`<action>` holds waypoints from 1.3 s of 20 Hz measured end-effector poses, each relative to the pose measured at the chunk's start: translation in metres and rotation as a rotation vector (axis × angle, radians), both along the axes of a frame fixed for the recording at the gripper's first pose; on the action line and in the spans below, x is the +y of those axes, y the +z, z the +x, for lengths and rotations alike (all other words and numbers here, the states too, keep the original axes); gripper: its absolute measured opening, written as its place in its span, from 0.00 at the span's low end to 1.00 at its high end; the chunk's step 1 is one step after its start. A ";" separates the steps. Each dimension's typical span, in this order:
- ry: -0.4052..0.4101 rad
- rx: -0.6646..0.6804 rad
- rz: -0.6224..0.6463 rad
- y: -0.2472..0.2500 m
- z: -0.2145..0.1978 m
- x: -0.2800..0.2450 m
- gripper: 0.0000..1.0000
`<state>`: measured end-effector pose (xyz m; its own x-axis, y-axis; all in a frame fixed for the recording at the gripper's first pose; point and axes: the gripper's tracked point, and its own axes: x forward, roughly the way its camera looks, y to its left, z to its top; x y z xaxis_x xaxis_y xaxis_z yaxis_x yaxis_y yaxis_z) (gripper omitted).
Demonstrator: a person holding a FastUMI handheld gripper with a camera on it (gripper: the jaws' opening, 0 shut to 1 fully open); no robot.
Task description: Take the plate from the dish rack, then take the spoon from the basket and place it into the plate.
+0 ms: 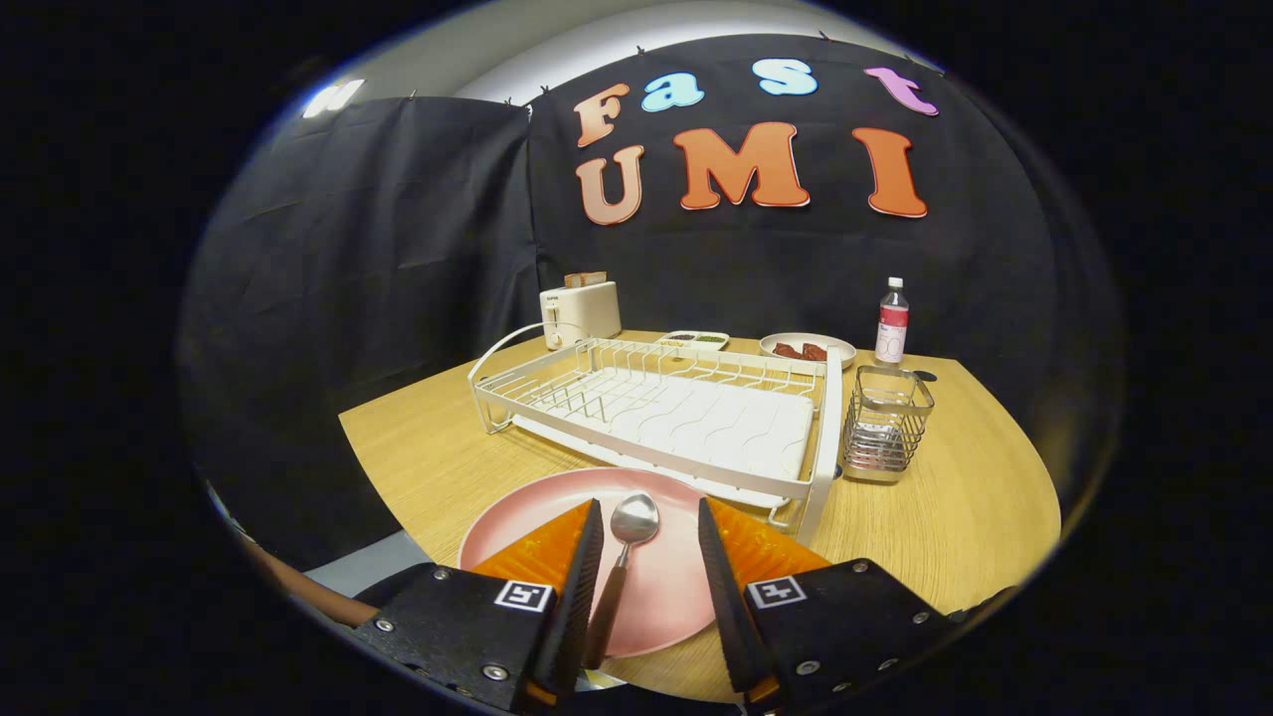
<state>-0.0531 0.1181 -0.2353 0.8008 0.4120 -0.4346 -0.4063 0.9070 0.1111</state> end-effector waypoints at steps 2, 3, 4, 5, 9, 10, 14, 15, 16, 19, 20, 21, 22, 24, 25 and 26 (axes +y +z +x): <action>-0.019 -0.033 0.000 0.011 0.005 -0.001 0.66; -0.030 -0.055 0.003 0.018 0.009 -0.001 0.71; -0.043 -0.079 0.007 0.027 0.013 -0.001 0.73; -0.060 -0.107 0.012 0.038 0.017 -0.002 0.76; -0.158 -0.219 0.027 0.083 0.028 -0.015 0.80; -0.188 -0.249 0.030 0.093 0.030 -0.020 0.81; -0.273 -0.329 0.050 0.119 0.032 -0.026 0.85; -0.279 -0.338 0.062 0.126 0.030 -0.023 0.86; -0.286 -0.349 0.071 0.134 0.030 -0.023 0.86; -0.312 -0.410 0.064 0.167 0.031 -0.025 0.86; -0.315 -0.423 0.056 0.176 0.030 -0.024 0.86; -0.322 -0.442 0.059 0.187 0.030 -0.024 0.86; -0.322 -0.461 0.063 0.199 0.027 -0.022 0.86; -0.322 -0.495 0.058 0.219 0.022 -0.021 0.86; -0.318 -0.508 0.037 0.226 0.019 -0.021 0.86; -0.312 -0.509 -0.003 0.226 0.017 -0.022 0.86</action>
<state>-0.0361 0.0961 -0.0088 0.9918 0.1229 0.0352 -0.1219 0.9921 -0.0301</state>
